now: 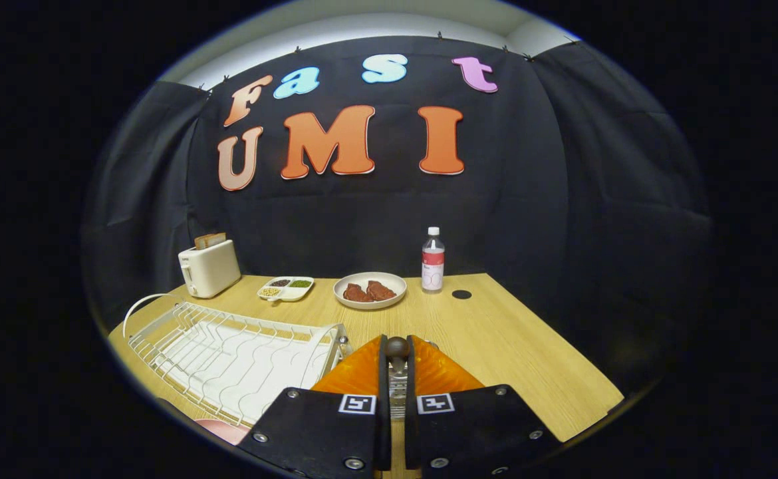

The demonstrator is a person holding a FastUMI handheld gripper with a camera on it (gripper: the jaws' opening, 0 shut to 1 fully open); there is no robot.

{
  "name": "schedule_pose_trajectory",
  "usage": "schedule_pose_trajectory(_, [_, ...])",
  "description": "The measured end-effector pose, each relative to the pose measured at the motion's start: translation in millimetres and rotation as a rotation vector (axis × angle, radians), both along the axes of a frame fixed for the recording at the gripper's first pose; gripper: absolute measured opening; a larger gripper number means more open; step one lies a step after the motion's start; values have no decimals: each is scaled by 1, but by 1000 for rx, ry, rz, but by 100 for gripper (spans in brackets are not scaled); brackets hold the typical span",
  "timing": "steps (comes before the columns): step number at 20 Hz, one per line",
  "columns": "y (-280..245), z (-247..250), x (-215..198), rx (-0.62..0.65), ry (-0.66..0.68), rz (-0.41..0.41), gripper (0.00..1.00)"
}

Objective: Take the plate from the dish rack, then take the spoon from the basket and place it into the plate.

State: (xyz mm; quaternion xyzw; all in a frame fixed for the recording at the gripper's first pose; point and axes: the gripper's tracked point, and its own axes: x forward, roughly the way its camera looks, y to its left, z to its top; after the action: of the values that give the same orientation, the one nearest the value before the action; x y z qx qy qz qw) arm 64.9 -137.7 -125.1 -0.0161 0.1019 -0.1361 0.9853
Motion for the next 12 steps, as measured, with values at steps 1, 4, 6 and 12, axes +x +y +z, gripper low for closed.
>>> schedule_pose_trajectory(1, [1, 7, -2, -6, -13, 0, 8])
schedule_pose_trajectory(4, [5, 27, -12, -18, -50, 5, 8])
schedule_pose_trajectory(6, [9, 38, -19, -25, -68, 12, 8])
schedule_pose_trajectory(12, [31, 70, -48, -54, -111, 52, 8])
